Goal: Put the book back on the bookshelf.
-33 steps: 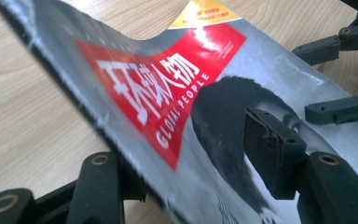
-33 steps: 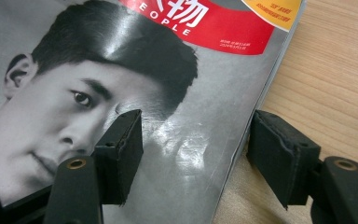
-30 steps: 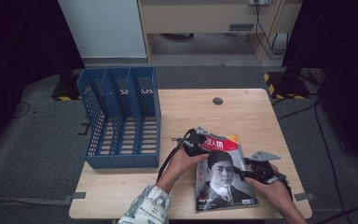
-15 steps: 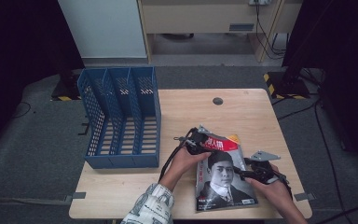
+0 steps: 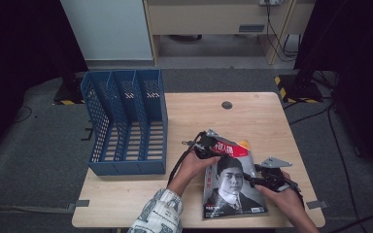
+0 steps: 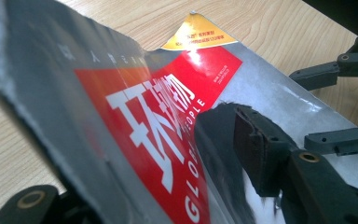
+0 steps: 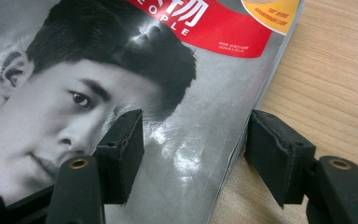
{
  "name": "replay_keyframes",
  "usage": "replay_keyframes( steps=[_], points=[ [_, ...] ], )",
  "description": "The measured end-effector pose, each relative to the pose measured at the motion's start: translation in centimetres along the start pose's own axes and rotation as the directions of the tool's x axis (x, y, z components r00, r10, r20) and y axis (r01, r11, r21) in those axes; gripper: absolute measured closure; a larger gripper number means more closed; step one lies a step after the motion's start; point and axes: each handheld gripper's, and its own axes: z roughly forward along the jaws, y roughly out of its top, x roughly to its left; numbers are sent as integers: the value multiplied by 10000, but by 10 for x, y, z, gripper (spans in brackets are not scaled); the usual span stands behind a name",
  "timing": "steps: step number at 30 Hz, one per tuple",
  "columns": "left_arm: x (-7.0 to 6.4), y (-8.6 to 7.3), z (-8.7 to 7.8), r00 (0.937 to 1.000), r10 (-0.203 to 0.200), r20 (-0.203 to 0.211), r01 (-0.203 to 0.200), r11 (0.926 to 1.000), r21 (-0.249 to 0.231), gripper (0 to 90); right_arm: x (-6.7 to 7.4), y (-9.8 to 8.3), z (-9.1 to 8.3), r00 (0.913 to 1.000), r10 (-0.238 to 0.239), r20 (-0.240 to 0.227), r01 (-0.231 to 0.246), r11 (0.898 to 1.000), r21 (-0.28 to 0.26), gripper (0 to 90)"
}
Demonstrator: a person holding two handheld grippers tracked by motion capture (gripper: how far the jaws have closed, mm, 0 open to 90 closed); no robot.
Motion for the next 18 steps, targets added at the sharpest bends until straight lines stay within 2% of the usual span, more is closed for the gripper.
replay_keyframes(
  steps=[10, 13, 18],
  points=[
    [1, 1, 4, 9999, -95, 53, 94, 9998, 158, 559, 0, 0, 0, 10000, 14, -16, -14, 10000, -3, 371],
    [0, 1, 4, 9999, -126, 46, 126, 9998, 135, 594, 0, 0, 0, 10000, -9, 1, 9, 10000, 0, 370],
    [-4, 2, 1, 9995, -133, 301, 133, 9999, -6, 684, 0, 0, 0, 10000, -52, 0, 52, 10000, 15, 369]
  ],
)
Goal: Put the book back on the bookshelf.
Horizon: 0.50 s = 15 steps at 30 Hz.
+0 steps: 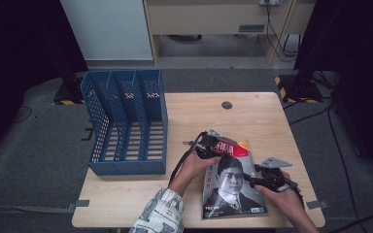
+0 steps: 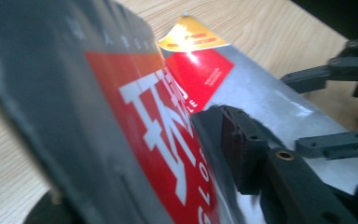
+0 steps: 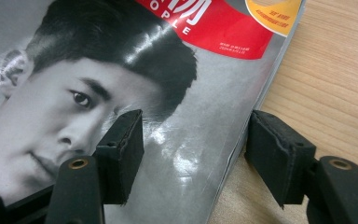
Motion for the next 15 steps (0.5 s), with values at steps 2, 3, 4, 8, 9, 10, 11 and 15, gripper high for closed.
replay_keyframes(
  steps=[2, 3, 4, 8, 9, 10, 11, 15],
  points=[
    [0, 1, -1, 10000, -42, -6, 42, 10000, 59, 691, 0, 0, 0, 10000, -3, 3, 3, 10000, -2, 368],
    [-1, 1, 0, 10000, -66, -32, 67, 9999, 102, 705, 0, 0, 0, 10000, -5, 4, 5, 10000, -3, 368],
    [-1, 1, 0, 9999, -68, -120, 70, 9998, 166, 712, 0, 0, 0, 10000, 4, -7, -4, 10000, -4, 368],
    [-1, 1, -1, 9993, -265, -271, 273, 9991, 311, 766, 0, 0, 0, 10000, -12, 13, 12, 10000, -3, 366],
    [-1, 1, -2, 9992, -236, -325, 247, 9991, 331, 790, 0, 0, 0, 10000, -16, 16, 16, 10000, -9, 364],
    [-1, 2, -2, 9993, -207, -312, 217, 9992, 323, 797, 1, 0, 0, 10000, 18, 7, -18, 10000, 4, 362],
    [-2, 2, -2, 9993, -204, -314, 213, 9993, 302, 804, 1, 0, 0, 10000, 13, 11, -13, 10000, 8, 361],
    [-4, 4, -3, 9991, -188, -379, 200, 9993, 319, 812, 1, 0, 0, 10000, -10, 20, 10, 10000, 18, 356]
  ],
)
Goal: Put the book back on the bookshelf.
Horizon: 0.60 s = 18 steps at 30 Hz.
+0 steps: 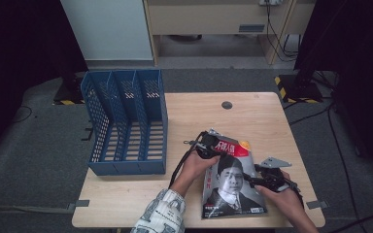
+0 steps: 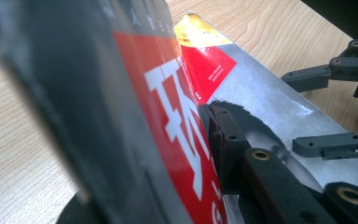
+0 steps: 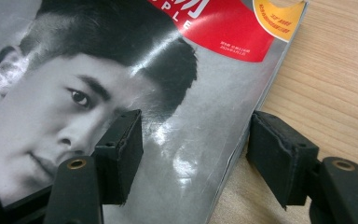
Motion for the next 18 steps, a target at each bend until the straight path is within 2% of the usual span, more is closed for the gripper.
replay_keyframes(
  steps=[4, 12, 15, 18],
  points=[
    [-2, 1, -3, 10000, -35, -3, 35, 9999, -160, 820, -1, 0, 0, 10000, 33, 12, -33, 10000, -2, 337],
    [-9, 14, -12, 9995, 233, 196, -225, 9989, -419, 831, -6, 3, -5, 9998, 143, 107, -144, 9999, 88, 253],
    [-12, 21, -19, 9991, 376, 170, -367, 9979, -530, 838, -8, 5, -9, 9994, 304, 140, -304, 9995, -60, 217],
    [-15, 27, -26, 9981, 562, 234, -544, 9961, -696, 845, -10, 8, -15, 9996, 249, 130, -246, 9994, -261, 183]
  ],
)
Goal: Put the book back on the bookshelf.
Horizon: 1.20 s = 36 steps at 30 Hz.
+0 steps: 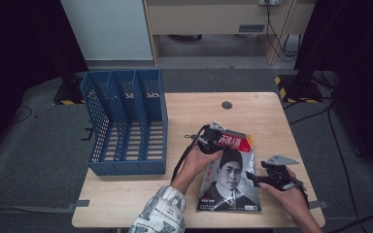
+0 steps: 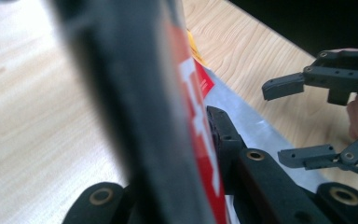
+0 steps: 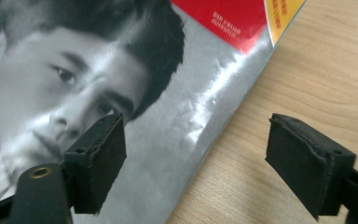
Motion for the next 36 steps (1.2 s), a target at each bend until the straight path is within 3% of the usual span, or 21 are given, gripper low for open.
replay_keyframes(
  steps=[5, 8, 14, 23, 36],
  points=[
    [-2, 13, -15, 9997, 246, -7, -246, 9993, -272, 856, 2, 2, -3, 9991, -178, -382, 175, 9998, -75, 143],
    [-1, 18, -20, 9995, 300, 87, -295, 9985, -460, 864, 4, 2, -1, 9979, -350, -554, 356, 9993, 102, 163],
    [0, 23, -28, 9989, 457, -54, -459, 9981, -423, 867, 8, 1, 7, 9963, -640, -578, 667, 9967, 461, 173],
    [3, 29, -40, 9992, 392, -47, -394, 9966, -721, 868, 9, 2, 6, 9954, -670, -679, 693, 9970, 334, 174],
    [1, 41, -55, 9985, 548, -13, -547, 9940, -943, 868, 12, 4, 8, 9916, -1172, -542, 1200, 9914, 518, 183]
  ],
)
